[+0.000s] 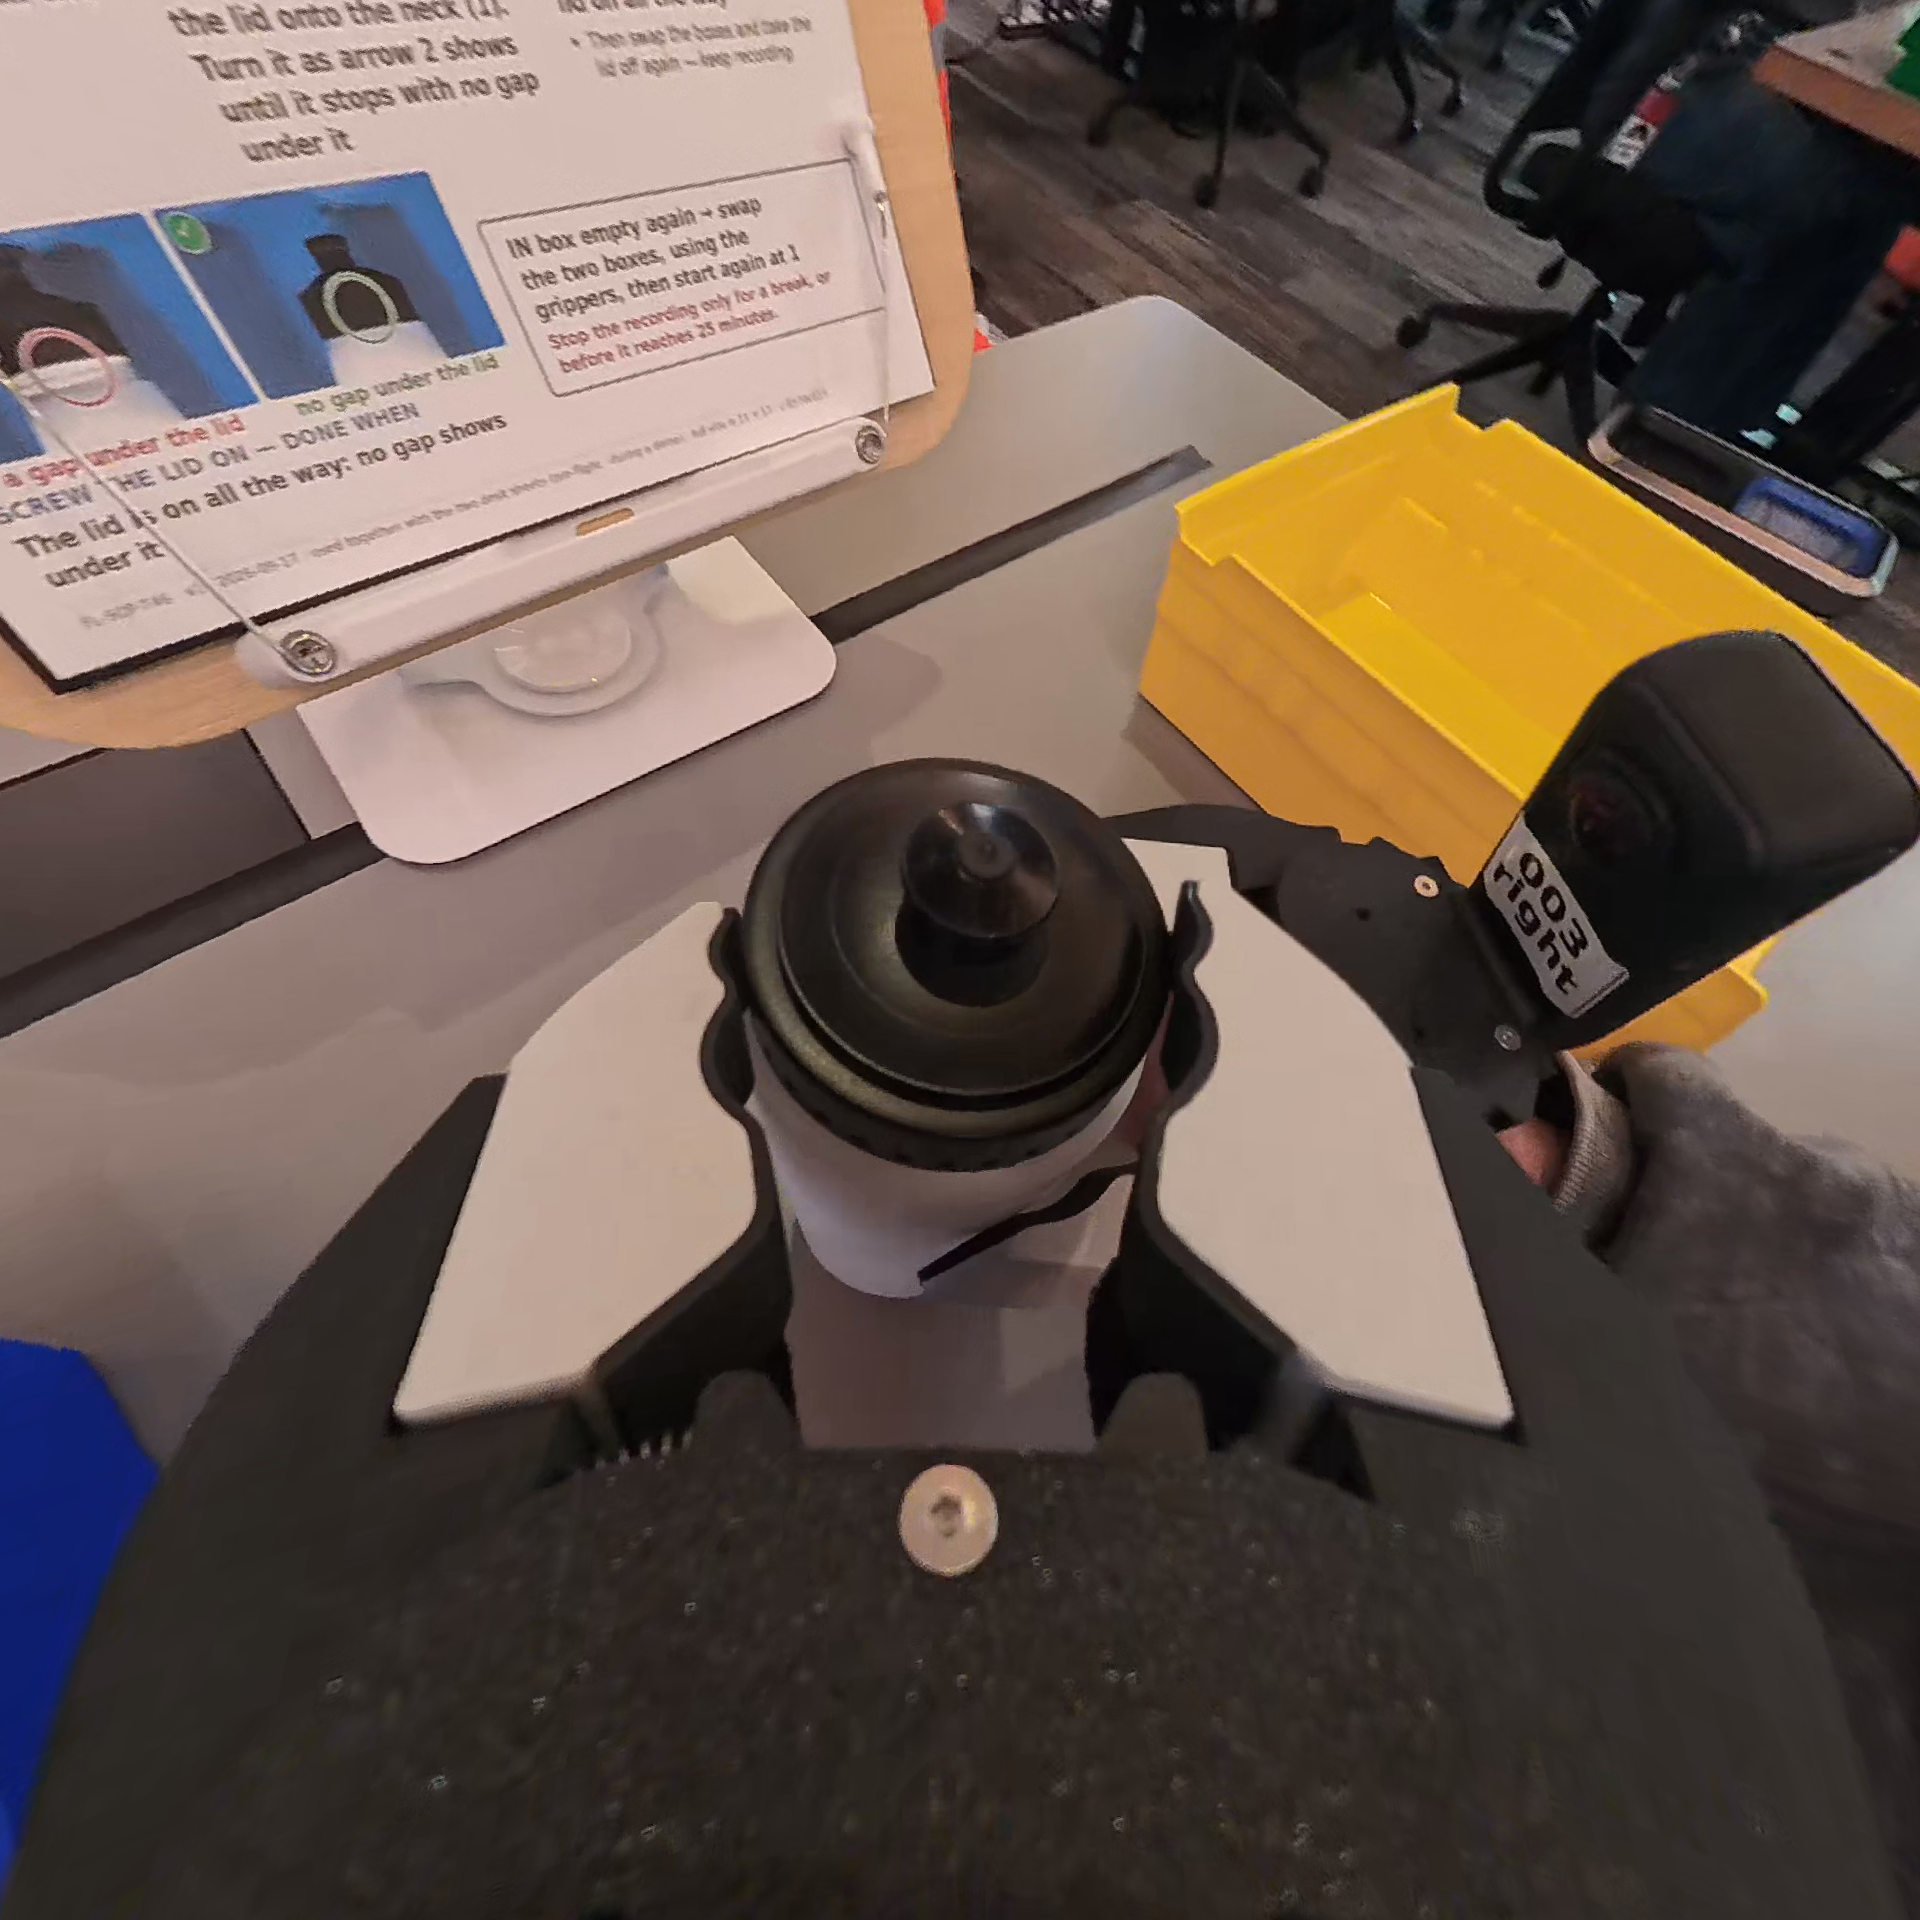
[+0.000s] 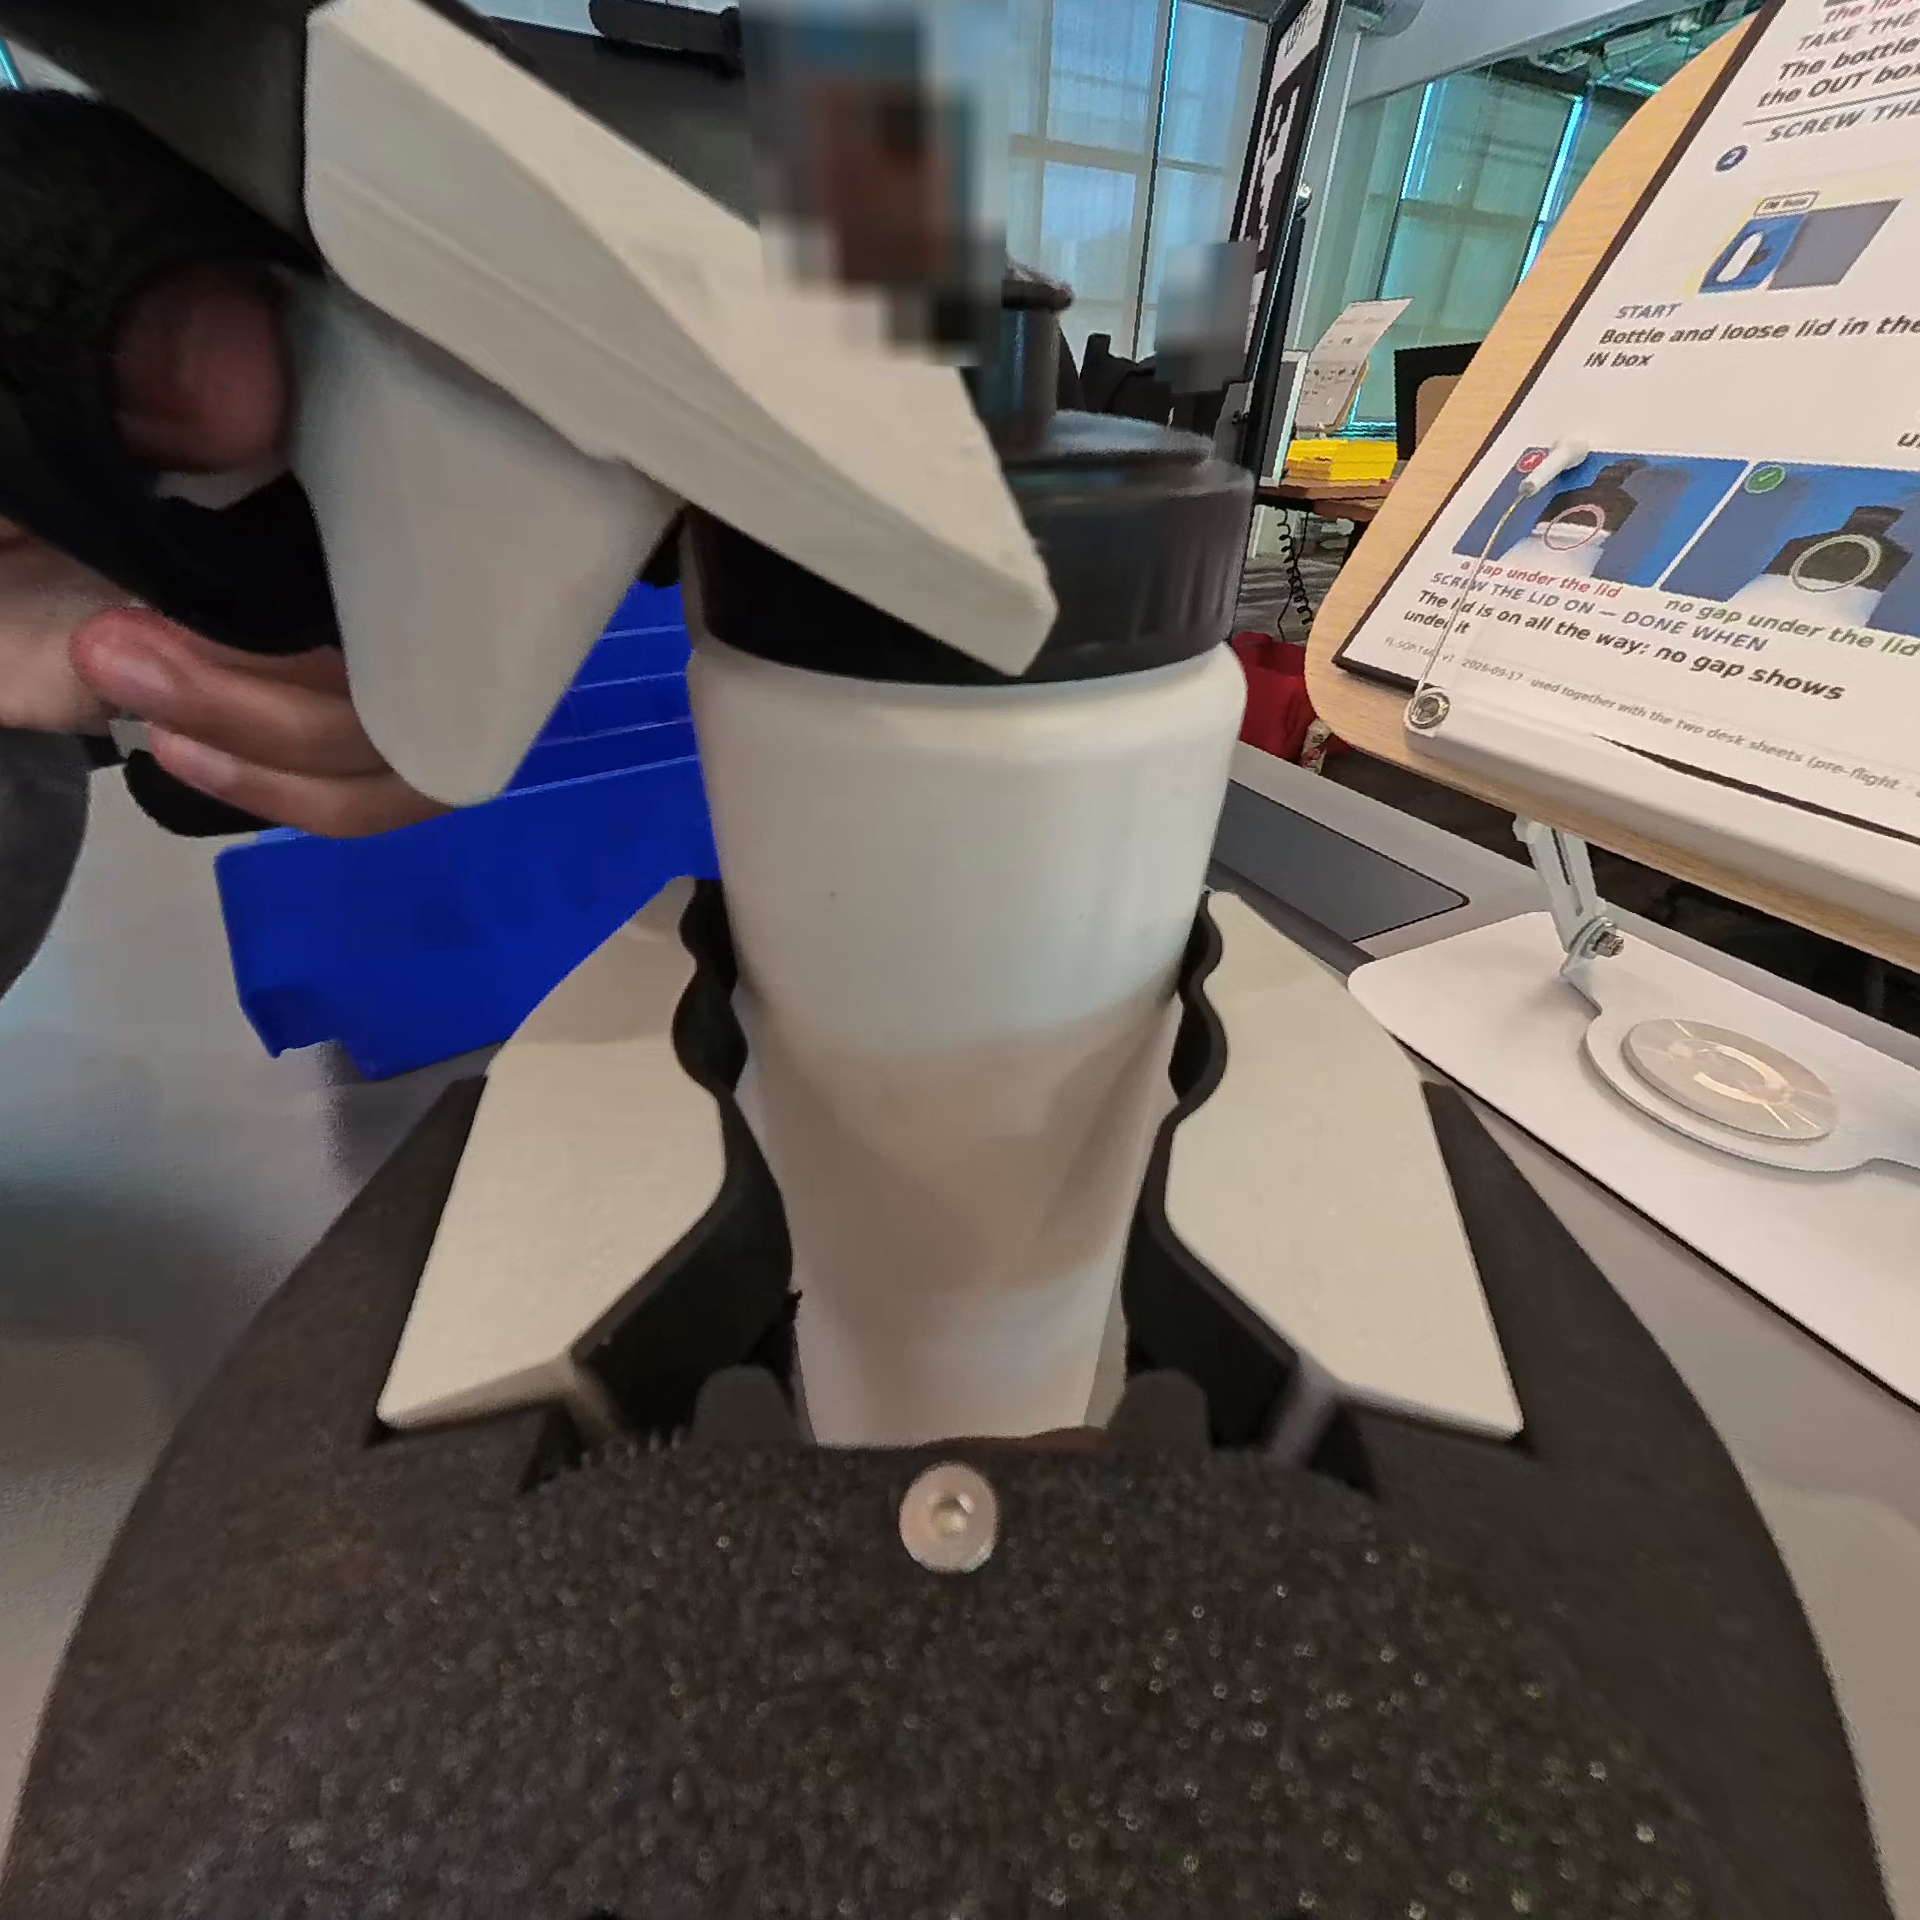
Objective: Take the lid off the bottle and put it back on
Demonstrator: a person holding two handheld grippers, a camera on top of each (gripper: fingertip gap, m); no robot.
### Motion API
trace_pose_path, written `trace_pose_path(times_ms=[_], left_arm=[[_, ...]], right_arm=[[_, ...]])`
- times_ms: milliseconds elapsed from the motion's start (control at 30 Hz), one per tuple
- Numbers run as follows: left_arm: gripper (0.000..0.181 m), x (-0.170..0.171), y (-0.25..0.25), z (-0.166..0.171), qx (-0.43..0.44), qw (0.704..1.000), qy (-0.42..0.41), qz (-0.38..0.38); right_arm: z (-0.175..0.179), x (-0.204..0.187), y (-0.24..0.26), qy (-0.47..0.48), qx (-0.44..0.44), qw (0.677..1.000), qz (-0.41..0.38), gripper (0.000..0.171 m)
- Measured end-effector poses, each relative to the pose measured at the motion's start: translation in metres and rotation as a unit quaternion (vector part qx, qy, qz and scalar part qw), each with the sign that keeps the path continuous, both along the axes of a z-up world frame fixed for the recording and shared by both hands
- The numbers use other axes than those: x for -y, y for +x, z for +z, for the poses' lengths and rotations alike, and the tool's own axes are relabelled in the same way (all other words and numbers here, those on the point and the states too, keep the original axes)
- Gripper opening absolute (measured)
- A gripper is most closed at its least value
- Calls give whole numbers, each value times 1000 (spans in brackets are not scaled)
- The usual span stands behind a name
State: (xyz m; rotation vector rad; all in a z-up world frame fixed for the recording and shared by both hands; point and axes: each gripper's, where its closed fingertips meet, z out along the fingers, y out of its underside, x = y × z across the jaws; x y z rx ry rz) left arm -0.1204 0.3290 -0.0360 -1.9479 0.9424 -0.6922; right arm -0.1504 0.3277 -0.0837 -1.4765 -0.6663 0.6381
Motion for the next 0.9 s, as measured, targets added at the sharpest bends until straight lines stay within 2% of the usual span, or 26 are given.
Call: trace_pose_path(times_ms=[567, 733, 800, 867, 900], left_arm=[[78, 7, 0, 0, -9, 991, -11, -132], [78, 9, -1, 0, -10, 992, -21, -126], [78, 9, -6, 4, 0, 995, -19, -98], [93, 12, -17, 22, 45, 997, -3, -55], [94, 18, -25, 33, 73, 997, 7, -40]], right_arm=[[-1, 1, 2, 3, 12, 1000, -5, 80], [-1, 2, 1, 5, 9, 1000, 1, 80], [0, 4, 0, 6, 6, 1000, 6, 80], [0, 4, 0, 5, 6, 1000, 4, 80], [0, 4, 0, 6, 6, 1000, 4, 81]])
